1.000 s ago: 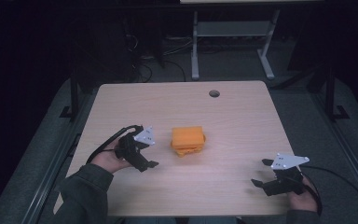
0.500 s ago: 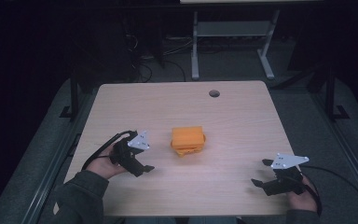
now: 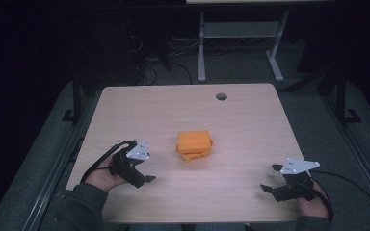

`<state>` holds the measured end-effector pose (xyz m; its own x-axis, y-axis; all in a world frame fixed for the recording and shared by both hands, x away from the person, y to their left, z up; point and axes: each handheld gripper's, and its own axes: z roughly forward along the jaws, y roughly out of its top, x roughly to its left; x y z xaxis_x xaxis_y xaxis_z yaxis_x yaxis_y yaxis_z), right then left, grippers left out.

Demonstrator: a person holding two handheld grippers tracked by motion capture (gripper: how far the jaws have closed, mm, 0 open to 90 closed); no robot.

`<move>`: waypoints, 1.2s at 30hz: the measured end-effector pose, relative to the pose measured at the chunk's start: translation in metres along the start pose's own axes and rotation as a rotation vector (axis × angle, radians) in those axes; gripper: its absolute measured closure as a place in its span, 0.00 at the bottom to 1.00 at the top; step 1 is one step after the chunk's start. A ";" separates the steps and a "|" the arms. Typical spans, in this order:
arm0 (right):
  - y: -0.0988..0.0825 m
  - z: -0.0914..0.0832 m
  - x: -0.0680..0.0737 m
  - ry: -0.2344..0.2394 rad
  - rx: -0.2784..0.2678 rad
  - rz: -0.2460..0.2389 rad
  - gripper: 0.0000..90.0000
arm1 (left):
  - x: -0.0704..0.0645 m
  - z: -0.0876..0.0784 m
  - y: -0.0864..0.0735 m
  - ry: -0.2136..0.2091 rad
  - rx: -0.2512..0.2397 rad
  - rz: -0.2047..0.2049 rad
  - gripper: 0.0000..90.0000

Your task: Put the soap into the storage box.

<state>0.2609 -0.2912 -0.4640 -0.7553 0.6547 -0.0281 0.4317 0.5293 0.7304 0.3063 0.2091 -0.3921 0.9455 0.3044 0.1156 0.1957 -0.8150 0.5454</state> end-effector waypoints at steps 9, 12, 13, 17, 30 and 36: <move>0.000 0.001 0.000 0.003 0.005 0.003 0.15 | -0.004 -0.002 -0.012 0.016 -0.010 -0.011 0.21; -0.001 0.000 0.000 0.001 0.002 -0.002 0.15 | -0.006 -0.002 -0.013 0.019 -0.009 -0.012 0.21; -0.001 0.000 0.000 0.001 0.002 -0.001 0.15 | -0.008 -0.002 -0.014 0.025 -0.008 -0.011 0.21; -0.001 0.000 0.000 0.001 0.002 0.001 0.15 | -0.009 -0.003 -0.016 0.027 -0.010 -0.011 0.21; -0.002 -0.001 -0.001 0.002 -0.002 0.008 0.15 | -0.020 0.001 -0.036 0.051 -0.029 -0.037 0.21; -0.003 -0.001 -0.001 -0.001 0.006 0.009 0.15 | -0.022 0.002 -0.046 0.077 -0.051 -0.046 0.22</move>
<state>0.2598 -0.2942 -0.4652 -0.7511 0.6598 -0.0222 0.4410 0.5266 0.7268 0.2767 0.2387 -0.4216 0.9126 0.3795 0.1523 0.2228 -0.7738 0.5929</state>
